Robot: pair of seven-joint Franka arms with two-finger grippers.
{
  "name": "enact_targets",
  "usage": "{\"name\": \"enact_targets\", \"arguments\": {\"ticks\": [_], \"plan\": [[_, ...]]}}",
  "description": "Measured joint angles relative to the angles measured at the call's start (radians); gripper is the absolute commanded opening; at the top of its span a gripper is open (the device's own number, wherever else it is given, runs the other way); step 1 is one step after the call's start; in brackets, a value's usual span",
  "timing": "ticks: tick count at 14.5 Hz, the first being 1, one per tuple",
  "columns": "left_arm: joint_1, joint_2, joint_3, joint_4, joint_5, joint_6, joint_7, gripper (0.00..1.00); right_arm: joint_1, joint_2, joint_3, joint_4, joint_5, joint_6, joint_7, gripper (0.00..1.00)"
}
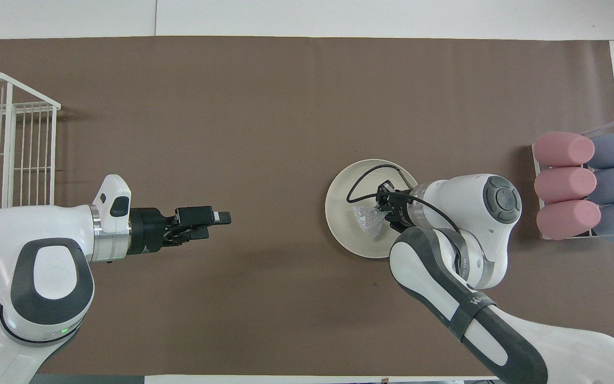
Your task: Wipe plate with sponge
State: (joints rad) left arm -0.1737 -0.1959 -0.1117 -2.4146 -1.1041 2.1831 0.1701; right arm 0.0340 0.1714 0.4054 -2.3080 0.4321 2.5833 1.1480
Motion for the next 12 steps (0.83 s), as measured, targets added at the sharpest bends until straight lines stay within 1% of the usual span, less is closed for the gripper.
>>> {"name": "enact_targets", "arguments": {"ticks": [2, 5, 7, 10, 12], "plan": [[0.000, 0.000, 0.000, 0.002, 0.000, 0.000, -0.017, 1.00, 0.033, 0.002, 0.001, -0.003, 0.000, 0.017, 0.049, 0.00], [0.000, 0.000, 0.000, 0.013, 0.000, 0.009, -0.021, 1.00, 0.036, 0.003, 0.000, -0.003, 0.000, 0.021, 0.053, 0.00], [0.000, 0.000, 0.000, 0.019, 0.001, 0.022, -0.026, 1.00, 0.015, 0.003, 0.001, -0.002, 0.000, 0.021, -0.006, 0.00], [0.000, 0.000, 0.000, 0.020, 0.002, 0.026, -0.027, 1.00, -0.044, 0.003, 0.001, -0.001, 0.011, 0.021, -0.141, 0.00], [0.000, 0.000, 0.000, 0.020, 0.002, 0.026, -0.028, 1.00, -0.069, 0.003, 0.001, -0.001, 0.017, 0.020, -0.183, 0.00]]}}
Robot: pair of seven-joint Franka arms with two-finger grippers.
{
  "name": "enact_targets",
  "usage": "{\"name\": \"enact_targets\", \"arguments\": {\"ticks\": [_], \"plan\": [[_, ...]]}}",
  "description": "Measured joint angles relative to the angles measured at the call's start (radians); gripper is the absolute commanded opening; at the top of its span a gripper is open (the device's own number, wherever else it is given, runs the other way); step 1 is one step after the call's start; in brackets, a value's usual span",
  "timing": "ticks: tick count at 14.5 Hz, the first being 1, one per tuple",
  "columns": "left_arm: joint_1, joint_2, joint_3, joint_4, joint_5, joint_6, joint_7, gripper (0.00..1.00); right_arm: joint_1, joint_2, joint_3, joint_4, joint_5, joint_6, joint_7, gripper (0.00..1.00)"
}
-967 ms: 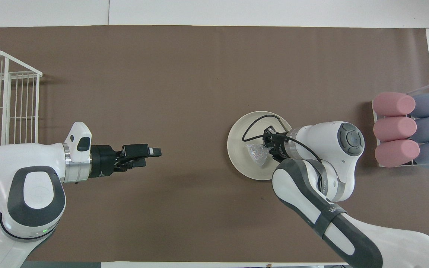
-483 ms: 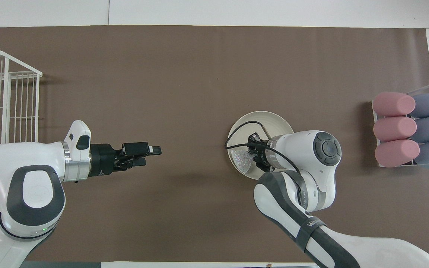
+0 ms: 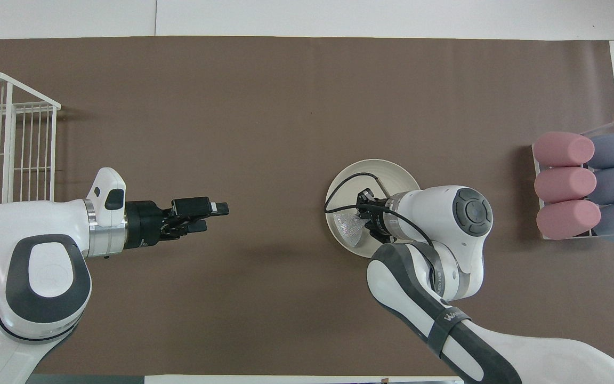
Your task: Wipe plate with sponge
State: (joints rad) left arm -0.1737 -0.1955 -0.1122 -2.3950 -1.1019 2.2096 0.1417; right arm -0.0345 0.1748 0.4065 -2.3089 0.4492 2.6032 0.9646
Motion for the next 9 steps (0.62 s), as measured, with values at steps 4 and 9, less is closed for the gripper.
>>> {"name": "enact_targets", "arguments": {"ticks": [4, 9], "plan": [[0.000, 0.000, 0.000, 0.000, 0.000, 0.001, -0.001, 1.00, -0.004, 0.000, 0.000, 0.000, 0.000, 0.000, -0.009, 0.00], [0.000, 0.000, 0.000, 0.000, 0.000, 0.002, -0.001, 1.00, 0.029, 0.000, 0.000, 0.000, 0.000, 0.002, 0.124, 0.00]]}}
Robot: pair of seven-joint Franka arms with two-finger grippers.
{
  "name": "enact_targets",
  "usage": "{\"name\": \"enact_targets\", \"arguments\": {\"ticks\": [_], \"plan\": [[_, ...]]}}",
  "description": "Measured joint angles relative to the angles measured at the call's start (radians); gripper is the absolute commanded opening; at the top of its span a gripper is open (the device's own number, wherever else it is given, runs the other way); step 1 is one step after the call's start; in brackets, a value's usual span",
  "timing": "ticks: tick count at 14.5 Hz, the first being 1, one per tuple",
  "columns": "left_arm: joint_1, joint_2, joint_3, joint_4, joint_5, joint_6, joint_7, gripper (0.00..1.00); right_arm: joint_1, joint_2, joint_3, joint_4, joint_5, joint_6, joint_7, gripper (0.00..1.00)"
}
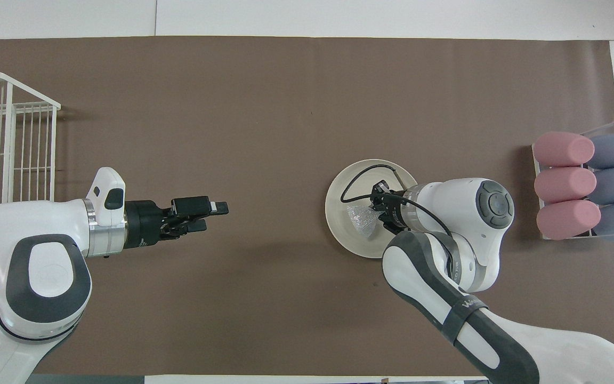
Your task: Wipe plate with sponge
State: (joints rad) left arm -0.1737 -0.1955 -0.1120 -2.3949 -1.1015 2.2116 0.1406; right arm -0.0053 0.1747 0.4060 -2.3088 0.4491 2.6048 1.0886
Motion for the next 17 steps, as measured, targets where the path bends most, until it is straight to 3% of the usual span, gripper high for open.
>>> {"name": "enact_targets", "arguments": {"ticks": [4, 7, 14, 17], "plan": [[0.000, 0.000, 0.000, 0.000, 0.000, 0.001, 0.000, 1.00, 0.103, 0.004, 0.002, -0.001, 0.000, 0.007, 0.189, 0.00], [0.008, 0.000, 0.001, 0.000, 0.000, 0.003, -0.001, 1.00, 0.102, 0.005, 0.001, -0.001, 0.000, 0.008, 0.195, 0.00], [0.011, 0.000, 0.002, 0.000, 0.000, 0.024, -0.001, 1.00, -0.008, 0.004, 0.001, 0.003, 0.001, 0.005, -0.086, 0.00], [0.011, 0.000, 0.001, 0.000, 0.000, 0.027, -0.001, 1.00, -0.019, 0.004, 0.001, 0.003, 0.001, 0.005, -0.111, 0.00]]}}
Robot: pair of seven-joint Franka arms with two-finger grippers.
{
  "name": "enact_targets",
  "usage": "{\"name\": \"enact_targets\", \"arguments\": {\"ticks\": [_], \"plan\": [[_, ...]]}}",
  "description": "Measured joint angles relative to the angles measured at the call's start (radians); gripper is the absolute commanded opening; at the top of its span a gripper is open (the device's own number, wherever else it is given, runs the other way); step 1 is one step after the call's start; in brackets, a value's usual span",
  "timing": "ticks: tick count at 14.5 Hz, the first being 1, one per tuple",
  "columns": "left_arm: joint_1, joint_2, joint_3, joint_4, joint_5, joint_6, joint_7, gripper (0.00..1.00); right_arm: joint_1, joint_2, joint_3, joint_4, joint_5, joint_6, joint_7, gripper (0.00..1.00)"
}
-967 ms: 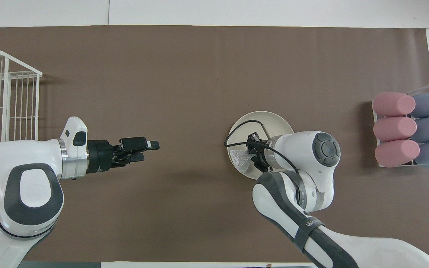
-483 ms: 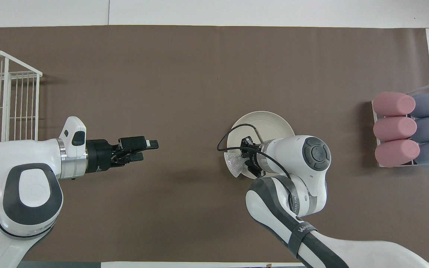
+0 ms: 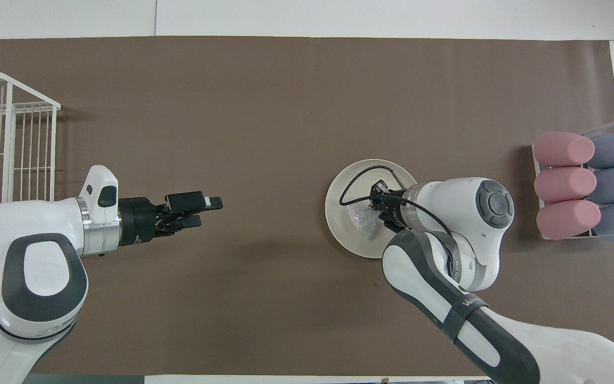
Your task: Wipe plate with sponge
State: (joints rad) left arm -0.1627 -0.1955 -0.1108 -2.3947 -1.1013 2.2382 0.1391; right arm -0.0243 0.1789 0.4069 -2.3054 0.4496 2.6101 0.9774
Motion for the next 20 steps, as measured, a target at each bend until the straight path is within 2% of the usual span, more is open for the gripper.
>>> {"name": "enact_targets", "arguments": {"ticks": [4, 7, 11, 14, 17, 20], "plan": [[0.000, 0.000, 0.000, 0.000, 0.000, 0.003, 0.000, 1.00, 0.001, 0.000, 0.000, 0.000, 0.000, 0.000, 0.018, 0.00], [0.000, 0.000, 0.000, 0.000, 0.000, 0.004, -0.012, 1.00, 0.024, 0.000, -0.001, 0.000, 0.000, 0.001, 0.116, 0.00], [0.000, 0.000, 0.000, 0.000, 0.000, 0.004, -0.021, 1.00, 0.114, 0.002, 0.001, -0.002, 0.000, 0.002, 0.274, 0.00], [0.000, 0.000, 0.000, 0.000, 0.000, 0.004, -0.022, 1.00, 0.122, 0.003, 0.000, 0.007, 0.000, 0.002, 0.331, 0.00], [0.000, 0.000, 0.000, 0.000, 0.000, 0.005, -0.024, 1.00, 0.158, 0.003, 0.001, 0.074, -0.001, -0.004, 0.498, 0.00], [0.000, 0.000, 0.000, 0.000, 0.000, 0.005, -0.024, 1.00, 0.188, -0.003, 0.001, 0.174, -0.009, -0.102, 0.647, 0.00]]}}
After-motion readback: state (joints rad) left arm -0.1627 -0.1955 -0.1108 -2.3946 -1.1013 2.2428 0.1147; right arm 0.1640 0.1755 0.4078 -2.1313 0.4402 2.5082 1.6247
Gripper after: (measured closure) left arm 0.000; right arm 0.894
